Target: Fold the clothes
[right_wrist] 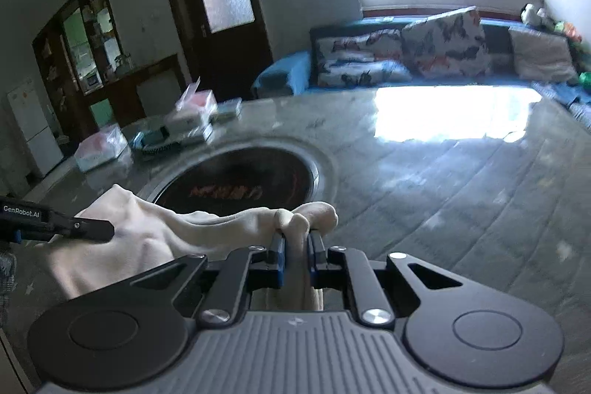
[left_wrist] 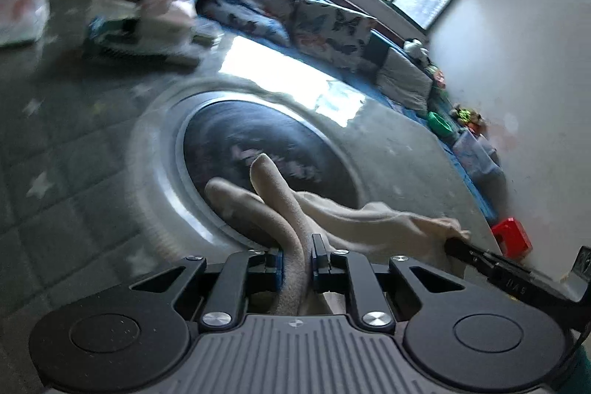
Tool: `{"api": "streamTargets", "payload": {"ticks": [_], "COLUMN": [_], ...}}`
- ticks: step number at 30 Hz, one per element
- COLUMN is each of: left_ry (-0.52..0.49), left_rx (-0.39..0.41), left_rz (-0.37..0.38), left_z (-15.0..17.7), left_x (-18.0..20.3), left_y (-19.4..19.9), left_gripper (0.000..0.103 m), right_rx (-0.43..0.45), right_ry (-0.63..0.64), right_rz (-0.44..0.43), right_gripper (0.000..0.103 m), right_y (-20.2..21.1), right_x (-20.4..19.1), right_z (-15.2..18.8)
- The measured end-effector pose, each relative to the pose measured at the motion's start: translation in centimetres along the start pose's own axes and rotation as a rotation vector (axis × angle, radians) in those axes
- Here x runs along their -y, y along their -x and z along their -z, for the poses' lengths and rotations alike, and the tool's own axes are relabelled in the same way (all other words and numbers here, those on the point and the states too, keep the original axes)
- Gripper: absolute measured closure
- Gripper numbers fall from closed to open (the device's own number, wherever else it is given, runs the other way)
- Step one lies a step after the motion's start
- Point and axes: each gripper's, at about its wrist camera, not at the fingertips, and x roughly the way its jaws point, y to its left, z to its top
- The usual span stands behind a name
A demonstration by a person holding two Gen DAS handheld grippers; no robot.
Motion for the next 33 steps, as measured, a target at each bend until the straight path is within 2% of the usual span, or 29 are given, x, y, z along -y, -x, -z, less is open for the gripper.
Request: {"api": "streamTargets", "payload": {"ticks": [11,18,33], "left_ry": [-0.107,-0.155,-0.189], "left_rx": [-0.028,-0.060,-0.133], "left_rz": [0.072,0.098,0.116], "left_z": [-1.8,-2.1,-0.9], "left_x": [8.4,12.3,13.7], "left_y": [-5.8,-9.7,-14.3], "left_gripper": [0.089,0.089,0.089], "right_rx": [0.107,0.123,0.069], "right_ry": [-0.014,-0.031,-0.064], "right_rz": [0.178,0.267,0.348], "right_gripper": [0.093,0.093,0.093], "right_y": [4.9,5.7,3.7], "right_x": [5.2,8.7,12.4], "right_z": [-2.7,-3.6,-2.1]}}
